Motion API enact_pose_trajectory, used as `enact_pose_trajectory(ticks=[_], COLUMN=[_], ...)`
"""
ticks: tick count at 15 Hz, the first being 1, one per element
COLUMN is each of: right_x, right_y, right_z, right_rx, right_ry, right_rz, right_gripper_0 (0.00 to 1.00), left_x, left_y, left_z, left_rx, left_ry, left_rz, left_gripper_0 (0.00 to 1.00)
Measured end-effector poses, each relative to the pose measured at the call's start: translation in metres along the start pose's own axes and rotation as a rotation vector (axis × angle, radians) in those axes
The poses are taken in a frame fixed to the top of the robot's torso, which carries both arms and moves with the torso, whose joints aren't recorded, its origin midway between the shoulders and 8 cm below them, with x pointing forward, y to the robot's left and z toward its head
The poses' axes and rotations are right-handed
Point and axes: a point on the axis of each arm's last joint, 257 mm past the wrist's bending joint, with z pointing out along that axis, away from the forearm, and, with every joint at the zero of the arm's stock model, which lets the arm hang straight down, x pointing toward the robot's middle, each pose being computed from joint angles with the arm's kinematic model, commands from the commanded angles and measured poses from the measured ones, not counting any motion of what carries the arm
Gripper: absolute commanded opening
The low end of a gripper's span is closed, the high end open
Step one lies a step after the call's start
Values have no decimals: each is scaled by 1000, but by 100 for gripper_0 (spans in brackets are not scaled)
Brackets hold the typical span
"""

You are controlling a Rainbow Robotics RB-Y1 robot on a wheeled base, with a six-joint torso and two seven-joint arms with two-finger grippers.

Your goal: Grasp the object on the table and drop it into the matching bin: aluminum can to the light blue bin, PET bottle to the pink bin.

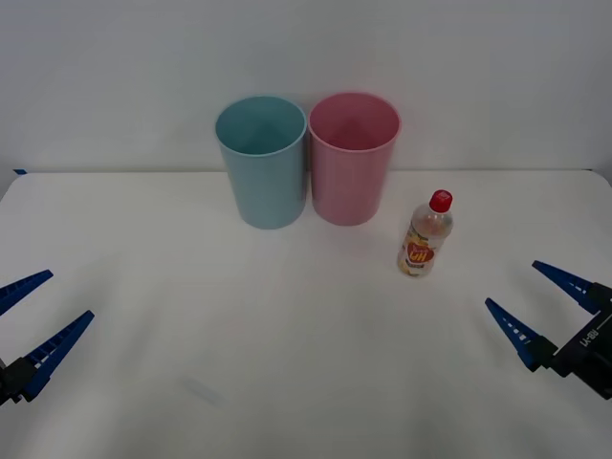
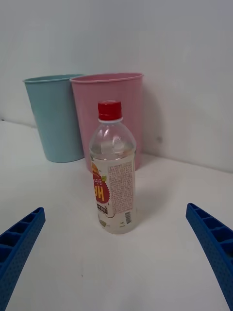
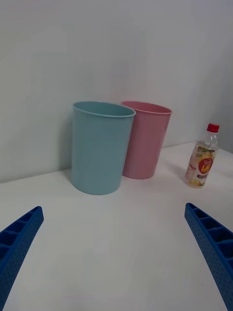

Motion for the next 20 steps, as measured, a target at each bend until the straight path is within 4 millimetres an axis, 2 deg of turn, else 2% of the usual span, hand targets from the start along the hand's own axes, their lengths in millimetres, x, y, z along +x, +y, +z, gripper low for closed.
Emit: enact_pose_trajectory(ticks=[7, 12, 16, 20], right_x=[25, 33, 42, 50], right_y=[1, 2, 1, 2], right_z=[43, 70, 103, 128], right_rx=[10, 22, 20, 23], right_ry=[28, 42, 45, 53], right_rz=[10, -13, -24, -23], right_gripper_0=[100, 100, 100, 100], left_x=[0, 0, 0, 0], left_y=[0, 0, 0, 0], left_z=[0, 0, 0, 0], left_rx=[0, 0, 0, 0], left_ry=[0, 0, 0, 0], left_rz=[0, 0, 0, 0], left_gripper_0=[100, 100, 100, 100])
